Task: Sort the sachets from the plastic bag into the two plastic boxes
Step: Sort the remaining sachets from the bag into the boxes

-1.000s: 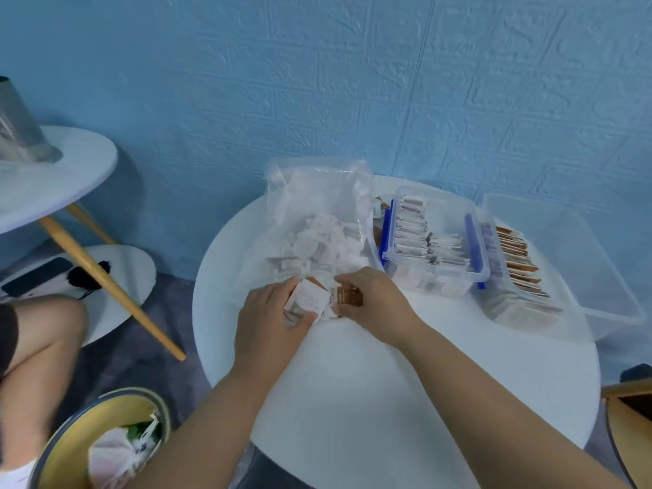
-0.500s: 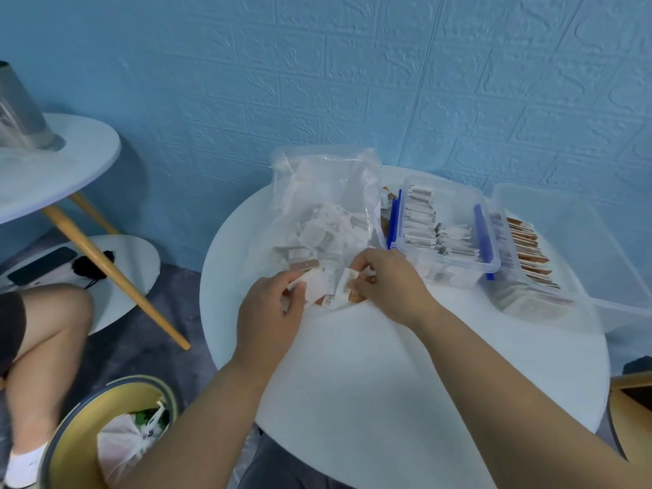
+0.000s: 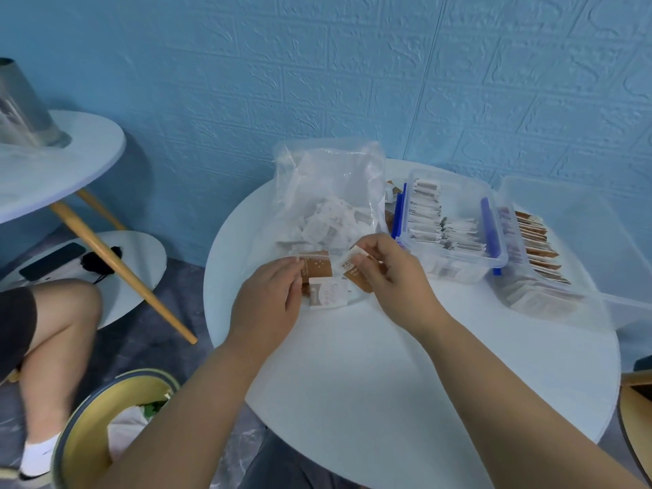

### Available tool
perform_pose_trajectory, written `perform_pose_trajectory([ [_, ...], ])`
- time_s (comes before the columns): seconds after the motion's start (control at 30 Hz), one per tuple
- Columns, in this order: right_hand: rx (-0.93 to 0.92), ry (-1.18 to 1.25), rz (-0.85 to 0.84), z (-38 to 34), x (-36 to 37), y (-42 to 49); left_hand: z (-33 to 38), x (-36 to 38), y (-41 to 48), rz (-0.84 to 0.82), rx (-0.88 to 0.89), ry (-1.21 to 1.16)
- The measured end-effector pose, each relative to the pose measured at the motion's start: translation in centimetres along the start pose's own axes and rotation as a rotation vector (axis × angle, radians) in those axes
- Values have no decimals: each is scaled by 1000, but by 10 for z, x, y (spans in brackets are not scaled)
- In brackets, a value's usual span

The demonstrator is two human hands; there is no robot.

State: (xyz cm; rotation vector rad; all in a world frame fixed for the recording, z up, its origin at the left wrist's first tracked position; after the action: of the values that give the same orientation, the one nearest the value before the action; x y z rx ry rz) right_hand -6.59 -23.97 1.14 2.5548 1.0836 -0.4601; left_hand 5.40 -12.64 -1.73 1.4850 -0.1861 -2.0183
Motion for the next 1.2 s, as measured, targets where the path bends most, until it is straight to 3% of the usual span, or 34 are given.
perform_pose_trajectory([
  [0.1, -116, -134, 107, -12, 0, -6, 0, 13, 2, -127, 4, -17],
  [0.2, -137, -101, 187, -15, -7, -9, -3, 16, -1, -127, -5, -28],
  [0.47, -296, -476, -157, 1, 38, -19, -6, 13, -4, -24, 27, -41],
  [0.63, -336, -668, -219, 6, 41, -19, -7, 14, -1, -60, -5, -54],
  [0.77, -193, -710, -158, 14, 21, -11, -8, 7, -2, -3, -114, -189],
  [1.0, 24, -494, -38, 23, -6, -4, -12, -9, -5, 188, -177, -368],
  [1.2, 104, 46, -12, 9, -7, 2, -16, -18, -8, 263, -328, -584],
])
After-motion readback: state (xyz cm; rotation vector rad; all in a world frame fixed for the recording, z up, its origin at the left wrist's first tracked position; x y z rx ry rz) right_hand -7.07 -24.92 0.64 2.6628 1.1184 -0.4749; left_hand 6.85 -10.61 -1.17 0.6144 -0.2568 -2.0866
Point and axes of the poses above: each hand's wrist, its own y-axis towards the middle knuckle, its own x-axis out of the palm, z = x × y, the point moved 8 cm from there along y, towards the middle knuckle, and after that the axes turned 7 degrees about x, right-handed, at the moved point
